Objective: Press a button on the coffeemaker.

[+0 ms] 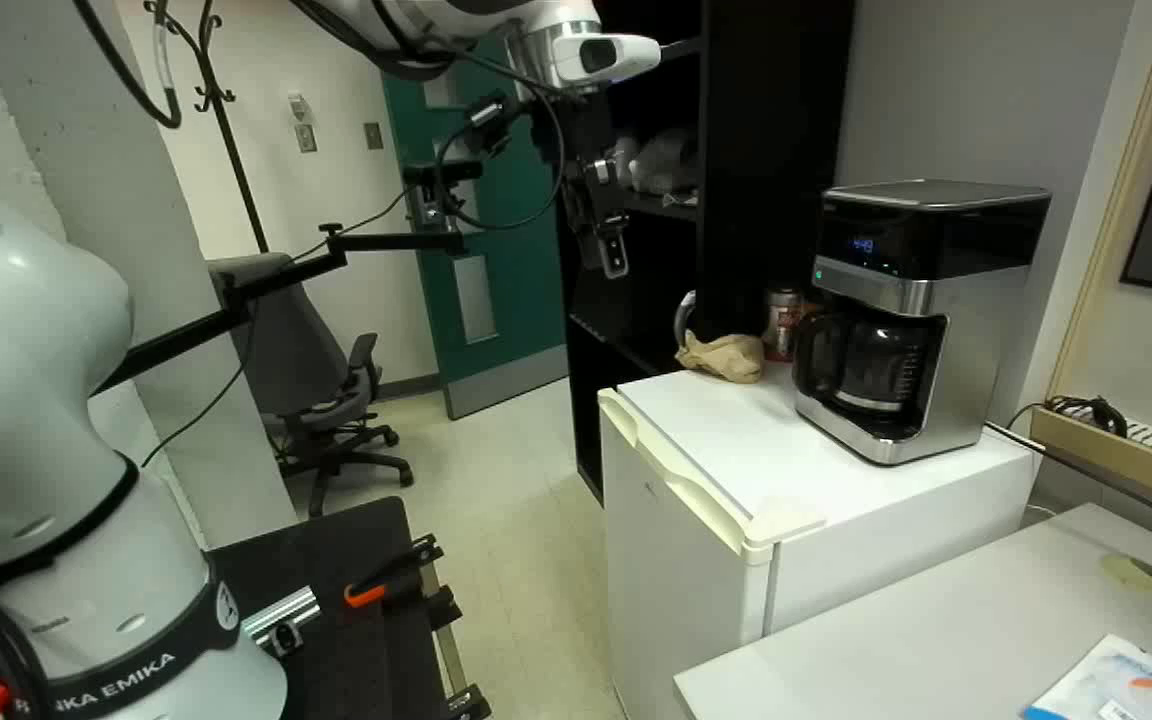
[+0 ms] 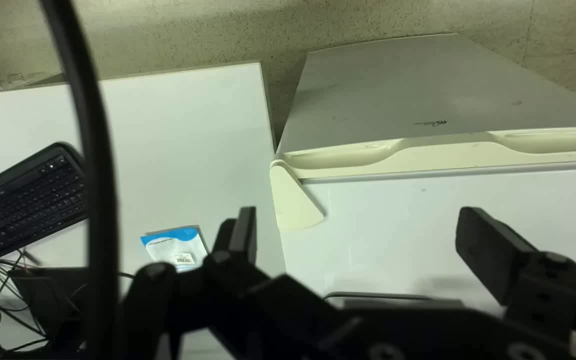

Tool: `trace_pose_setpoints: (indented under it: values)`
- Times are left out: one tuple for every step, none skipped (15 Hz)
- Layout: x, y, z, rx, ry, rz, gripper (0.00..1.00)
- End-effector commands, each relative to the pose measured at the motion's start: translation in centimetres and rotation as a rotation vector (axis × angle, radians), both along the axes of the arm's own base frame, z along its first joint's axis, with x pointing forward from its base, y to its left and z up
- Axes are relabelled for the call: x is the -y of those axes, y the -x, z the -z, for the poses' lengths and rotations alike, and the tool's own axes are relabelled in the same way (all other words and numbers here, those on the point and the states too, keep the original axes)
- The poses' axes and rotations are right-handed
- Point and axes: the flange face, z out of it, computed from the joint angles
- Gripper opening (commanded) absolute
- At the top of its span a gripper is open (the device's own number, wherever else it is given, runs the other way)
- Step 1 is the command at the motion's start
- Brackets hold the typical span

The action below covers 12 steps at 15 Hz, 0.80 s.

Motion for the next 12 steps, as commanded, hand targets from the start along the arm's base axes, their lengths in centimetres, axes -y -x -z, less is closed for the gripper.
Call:
trace_pose_setpoints:
  values:
    - [0.00, -0.03, -0.09, 0.000, 0.000, 0.000, 1.00]
    - [-0.01, -0.03, -0.10, 0.000, 0.000, 0.000, 1.00]
    - [-0.01, -0.03, -0.10, 0.000, 0.000, 0.000, 1.00]
    - [-0.01, -0.03, -0.10, 0.000, 0.000, 0.000, 1.00]
    - [-0.01, -0.03, -0.10, 0.000, 0.000, 0.000, 1.00]
    - [-0.01, -0.03, -0.10, 0.000, 0.000, 0.000, 1.00]
    - [-0.01, -0.03, -0.10, 0.000, 0.000, 0.000, 1.00]
    - [-0.01, -0.03, -0.10, 0.000, 0.000, 0.000, 1.00]
    - [-0.01, -0.03, -0.10, 0.000, 0.000, 0.000, 1.00]
    - [-0.01, -0.03, -0.10, 0.000, 0.000, 0.000, 1.00]
    - [0.09, -0.30, -0.17, -0.010, -0.001, -0.002, 1.00]
    - [0.21, -0.82, -0.16, -0.009, 0.011, -0.011, 1.00]
